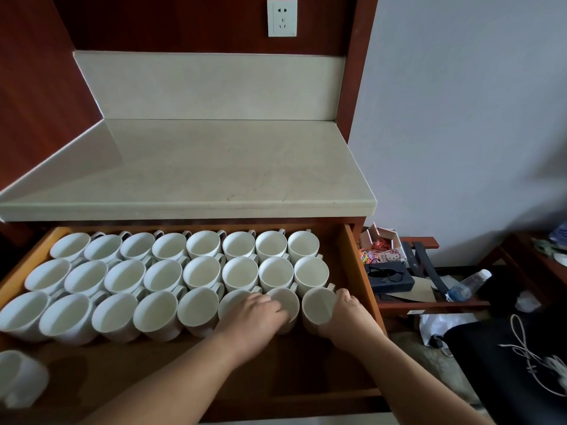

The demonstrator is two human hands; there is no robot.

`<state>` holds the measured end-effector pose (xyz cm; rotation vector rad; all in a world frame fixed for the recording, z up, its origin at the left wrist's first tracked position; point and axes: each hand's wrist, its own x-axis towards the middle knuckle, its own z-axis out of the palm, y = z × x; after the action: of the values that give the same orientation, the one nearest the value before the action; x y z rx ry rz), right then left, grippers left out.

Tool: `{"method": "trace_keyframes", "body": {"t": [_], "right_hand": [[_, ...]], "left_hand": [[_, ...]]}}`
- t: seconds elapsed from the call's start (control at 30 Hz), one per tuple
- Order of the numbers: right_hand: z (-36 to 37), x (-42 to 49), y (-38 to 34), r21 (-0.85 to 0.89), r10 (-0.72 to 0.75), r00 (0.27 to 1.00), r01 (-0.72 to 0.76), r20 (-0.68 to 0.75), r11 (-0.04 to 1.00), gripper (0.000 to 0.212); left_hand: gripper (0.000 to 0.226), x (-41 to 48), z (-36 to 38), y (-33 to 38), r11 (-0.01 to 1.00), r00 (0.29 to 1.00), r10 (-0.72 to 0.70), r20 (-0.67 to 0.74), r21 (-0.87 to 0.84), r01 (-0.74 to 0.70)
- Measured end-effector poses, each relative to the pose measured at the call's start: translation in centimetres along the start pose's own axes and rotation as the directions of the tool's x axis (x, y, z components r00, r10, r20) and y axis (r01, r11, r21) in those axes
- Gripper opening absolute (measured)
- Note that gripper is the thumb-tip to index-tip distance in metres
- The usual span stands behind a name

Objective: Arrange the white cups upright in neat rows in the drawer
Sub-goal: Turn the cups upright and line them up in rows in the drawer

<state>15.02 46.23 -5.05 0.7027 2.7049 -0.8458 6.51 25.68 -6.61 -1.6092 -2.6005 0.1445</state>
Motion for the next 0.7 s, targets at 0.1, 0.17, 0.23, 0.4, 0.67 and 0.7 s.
{"method": "trace_keyframes", "body": {"t": [0.1,0.17,0.23,0.4,0.67,0.7], "right_hand": [[0.0,0.3,0.0,0.023,-0.004,1.000,0.004,0.011,1.000,0.089],[0.0,0.4,0.1,0.030,-0.006,1.000,0.005,0.011,1.000,0.089],[0.1,0.4,0.2,0.027,-0.006,1.000,0.006,0.015,1.000,0.090],[-1.0,-0.1,-0.7,-0.010,-0.003,0.998,0.003,0.056,1.000,0.089],[-4.8,0.4,-9.8,-0.062,-0.390,0.908,0.385,-0.155,0.921,0.031],[-4.4,0.7,-11.4,-0.043,-0.415,0.899,0.414,-0.139,0.909,0.023]], "left_hand": [[0.034,0.0,0.1,-0.1,1.000,1.000,-0.008,-0.015,0.002,0.008],[0.034,0.0,0.0,-0.1,1.000,1.000,-0.011,-0.022,0.007,0.012],[0.035,0.0,0.1,0.0,1.000,0.999,-0.007,-0.040,-0.001,0.007],[0.026,-0.6,-0.7,-0.4,0.992,0.998,-0.047,-0.051,-0.122,0.040],[0.013,-5.4,-7.2,-5.9,0.777,0.834,-0.540,-0.113,-0.449,0.442],[0.014,-6.9,-7.8,-6.9,0.735,0.792,-0.602,-0.103,-0.459,0.499]]}}
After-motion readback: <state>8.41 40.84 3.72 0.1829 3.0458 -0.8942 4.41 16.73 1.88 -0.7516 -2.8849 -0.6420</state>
